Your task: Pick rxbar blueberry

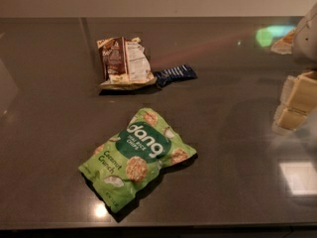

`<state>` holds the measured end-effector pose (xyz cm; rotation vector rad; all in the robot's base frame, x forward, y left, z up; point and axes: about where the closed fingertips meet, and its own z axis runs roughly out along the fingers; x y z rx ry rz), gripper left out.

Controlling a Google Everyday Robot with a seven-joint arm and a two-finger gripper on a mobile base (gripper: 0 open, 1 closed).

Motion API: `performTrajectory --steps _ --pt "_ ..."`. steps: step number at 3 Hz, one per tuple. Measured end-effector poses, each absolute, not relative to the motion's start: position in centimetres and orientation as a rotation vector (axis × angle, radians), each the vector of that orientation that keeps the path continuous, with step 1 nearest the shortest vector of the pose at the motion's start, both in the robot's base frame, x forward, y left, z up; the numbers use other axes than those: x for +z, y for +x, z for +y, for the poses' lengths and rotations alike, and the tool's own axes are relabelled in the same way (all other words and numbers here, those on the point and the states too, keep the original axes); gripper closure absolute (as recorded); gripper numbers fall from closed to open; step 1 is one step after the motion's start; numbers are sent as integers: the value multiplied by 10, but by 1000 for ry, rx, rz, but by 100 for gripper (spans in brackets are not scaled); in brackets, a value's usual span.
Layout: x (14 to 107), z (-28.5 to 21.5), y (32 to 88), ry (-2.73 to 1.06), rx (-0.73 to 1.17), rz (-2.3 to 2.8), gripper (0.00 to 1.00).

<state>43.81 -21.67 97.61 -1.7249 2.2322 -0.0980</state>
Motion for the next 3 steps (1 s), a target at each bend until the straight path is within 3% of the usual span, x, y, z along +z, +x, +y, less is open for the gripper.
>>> performTrajectory --steps 3 --pt "963 -208 468 -1761 14 2169 0"
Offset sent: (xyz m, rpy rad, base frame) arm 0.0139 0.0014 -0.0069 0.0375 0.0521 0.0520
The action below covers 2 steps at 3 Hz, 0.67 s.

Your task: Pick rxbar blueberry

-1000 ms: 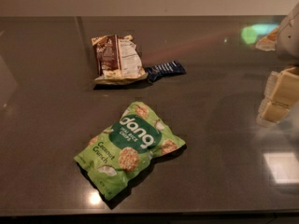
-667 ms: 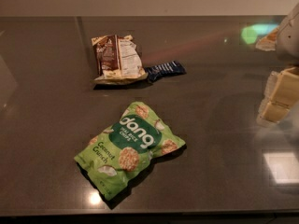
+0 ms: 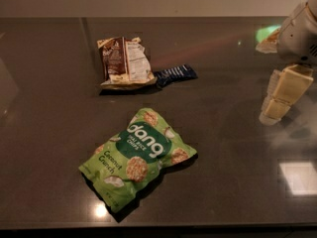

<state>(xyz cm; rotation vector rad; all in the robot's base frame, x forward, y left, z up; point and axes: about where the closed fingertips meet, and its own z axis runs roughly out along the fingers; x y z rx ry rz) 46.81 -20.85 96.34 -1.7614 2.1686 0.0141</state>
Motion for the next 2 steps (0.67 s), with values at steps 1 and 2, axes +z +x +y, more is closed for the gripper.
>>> performTrajectory --steps 1,2 --pt "952 -195 501 -1766 88 2104 0" --pt "939 -175 537 -1778 135 2038 0"
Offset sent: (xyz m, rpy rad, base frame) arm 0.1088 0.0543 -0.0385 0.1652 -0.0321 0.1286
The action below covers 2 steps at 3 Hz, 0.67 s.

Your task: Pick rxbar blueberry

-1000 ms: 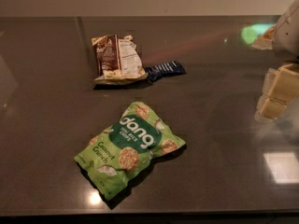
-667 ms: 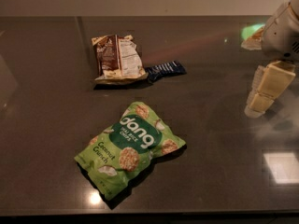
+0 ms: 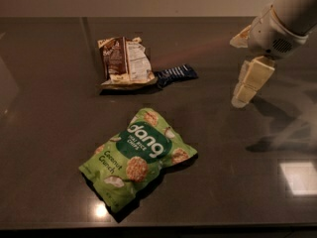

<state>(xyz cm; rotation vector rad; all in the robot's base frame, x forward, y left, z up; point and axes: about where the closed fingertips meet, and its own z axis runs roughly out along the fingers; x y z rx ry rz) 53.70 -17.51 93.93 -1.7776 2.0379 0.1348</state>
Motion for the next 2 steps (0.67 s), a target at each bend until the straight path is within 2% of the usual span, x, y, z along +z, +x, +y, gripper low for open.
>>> performTrajectory --steps 2 --pt "913 -140 597 -1823 237 1971 0"
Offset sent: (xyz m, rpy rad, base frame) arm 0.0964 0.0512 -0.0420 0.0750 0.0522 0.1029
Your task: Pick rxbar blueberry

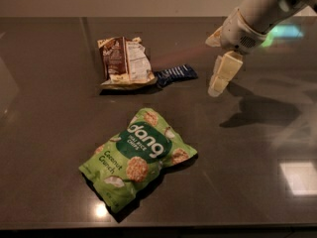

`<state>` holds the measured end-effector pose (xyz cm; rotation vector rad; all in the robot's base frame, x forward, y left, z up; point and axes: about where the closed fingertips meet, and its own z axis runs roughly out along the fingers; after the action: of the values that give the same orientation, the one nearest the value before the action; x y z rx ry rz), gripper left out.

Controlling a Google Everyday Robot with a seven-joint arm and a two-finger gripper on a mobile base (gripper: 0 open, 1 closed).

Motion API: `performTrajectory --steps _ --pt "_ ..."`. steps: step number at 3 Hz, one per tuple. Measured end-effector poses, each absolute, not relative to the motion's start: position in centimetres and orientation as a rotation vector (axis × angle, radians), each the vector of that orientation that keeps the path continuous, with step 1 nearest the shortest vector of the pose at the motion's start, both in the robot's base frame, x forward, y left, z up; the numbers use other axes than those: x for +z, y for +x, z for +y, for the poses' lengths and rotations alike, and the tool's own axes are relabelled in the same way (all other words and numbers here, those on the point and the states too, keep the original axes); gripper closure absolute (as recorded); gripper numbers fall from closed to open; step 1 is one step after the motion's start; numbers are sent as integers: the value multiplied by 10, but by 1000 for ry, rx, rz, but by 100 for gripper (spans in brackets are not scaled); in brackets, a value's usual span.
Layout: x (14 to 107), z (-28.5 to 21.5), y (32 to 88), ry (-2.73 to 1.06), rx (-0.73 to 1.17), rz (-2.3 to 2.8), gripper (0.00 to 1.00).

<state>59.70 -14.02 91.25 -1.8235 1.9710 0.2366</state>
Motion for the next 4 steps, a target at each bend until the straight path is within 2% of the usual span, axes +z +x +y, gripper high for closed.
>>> performTrajectory --steps 2,4 --pt "884 -107 652 -1843 288 1967 0" --pt "853 -85 685 -1874 302 1992 0"
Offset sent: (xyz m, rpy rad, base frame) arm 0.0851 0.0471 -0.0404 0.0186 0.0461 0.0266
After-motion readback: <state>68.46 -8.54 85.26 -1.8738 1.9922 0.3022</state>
